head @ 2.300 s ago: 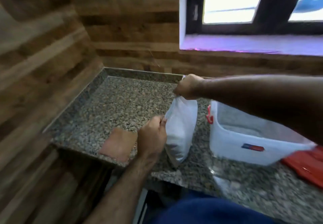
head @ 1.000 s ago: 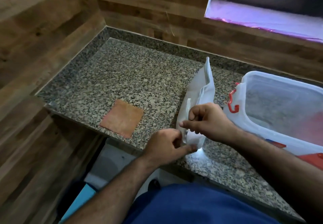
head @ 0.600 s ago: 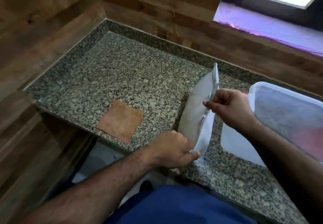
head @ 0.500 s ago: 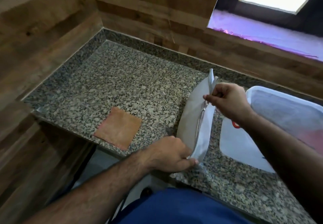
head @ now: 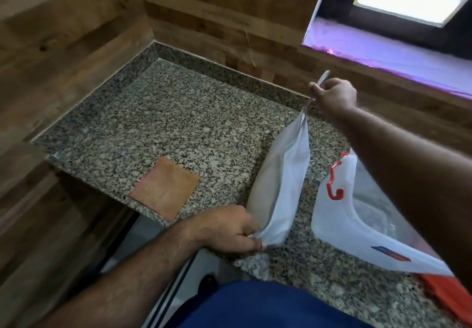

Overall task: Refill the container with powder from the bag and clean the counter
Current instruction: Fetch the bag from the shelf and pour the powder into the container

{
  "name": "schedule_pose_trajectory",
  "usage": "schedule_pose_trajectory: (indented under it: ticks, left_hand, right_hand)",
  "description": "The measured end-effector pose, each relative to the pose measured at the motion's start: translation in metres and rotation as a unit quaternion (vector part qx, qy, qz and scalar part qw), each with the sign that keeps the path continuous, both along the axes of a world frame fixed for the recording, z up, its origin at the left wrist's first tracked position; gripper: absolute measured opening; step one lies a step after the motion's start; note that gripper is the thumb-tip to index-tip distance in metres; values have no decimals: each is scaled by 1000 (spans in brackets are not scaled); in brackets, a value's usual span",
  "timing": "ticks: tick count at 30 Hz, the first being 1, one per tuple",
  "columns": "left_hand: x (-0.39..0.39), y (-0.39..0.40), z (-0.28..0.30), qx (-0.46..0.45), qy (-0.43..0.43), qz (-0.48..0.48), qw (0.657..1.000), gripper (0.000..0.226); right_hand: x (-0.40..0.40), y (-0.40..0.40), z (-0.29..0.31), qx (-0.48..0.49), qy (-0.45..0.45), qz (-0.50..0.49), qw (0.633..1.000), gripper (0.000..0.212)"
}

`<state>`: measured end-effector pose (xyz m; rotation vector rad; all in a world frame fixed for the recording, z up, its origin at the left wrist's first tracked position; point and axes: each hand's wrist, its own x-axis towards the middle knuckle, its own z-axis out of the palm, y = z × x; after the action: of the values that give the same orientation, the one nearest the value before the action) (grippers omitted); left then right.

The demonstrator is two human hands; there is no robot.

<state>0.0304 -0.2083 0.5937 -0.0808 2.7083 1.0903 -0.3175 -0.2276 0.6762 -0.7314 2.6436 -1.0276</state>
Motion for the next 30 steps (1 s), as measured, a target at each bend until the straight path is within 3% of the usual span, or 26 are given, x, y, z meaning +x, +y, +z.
schedule_pose_trajectory:
  ticks: [3, 6, 10, 14, 18, 21, 25, 27, 30]
  left_hand:
    - [2, -6, -5, 69, 9, 41, 997, 70]
    - [2, -7, -19, 156, 55, 198, 966, 95]
    - [-18, -12, -19, 130, 89, 399, 903, 103]
    - [-55, -15, 10, 61, 29, 403, 913, 79]
    - [-90, -7, 36, -49, -70, 342, 936, 53]
    - [-106, 0, 36, -151, -88, 294, 940, 35]
    - [-111, 7, 31, -150, -88, 280, 944, 31]
    - [-110, 7, 27, -151, -84, 278, 945, 33]
    - [-107, 3, 23, -123, -80, 289, 946, 33]
  right_hand:
    - [21, 12, 1, 62, -2, 14, 998, 86]
    - [50, 31, 6, 185, -17, 90, 979, 116]
    - [79, 46, 4, 276, -54, 161, 946, 121]
    - [87, 50, -8, 291, -91, 164, 938, 127]
    - [80, 41, -16, 263, -115, 136, 948, 120]
    - [72, 34, -23, 254, -128, 117, 952, 107]
    - [69, 31, -40, 215, -178, 77, 957, 73]
    - [70, 30, -40, 233, -138, 82, 959, 49]
    - [71, 35, -37, 231, -81, 87, 966, 41]
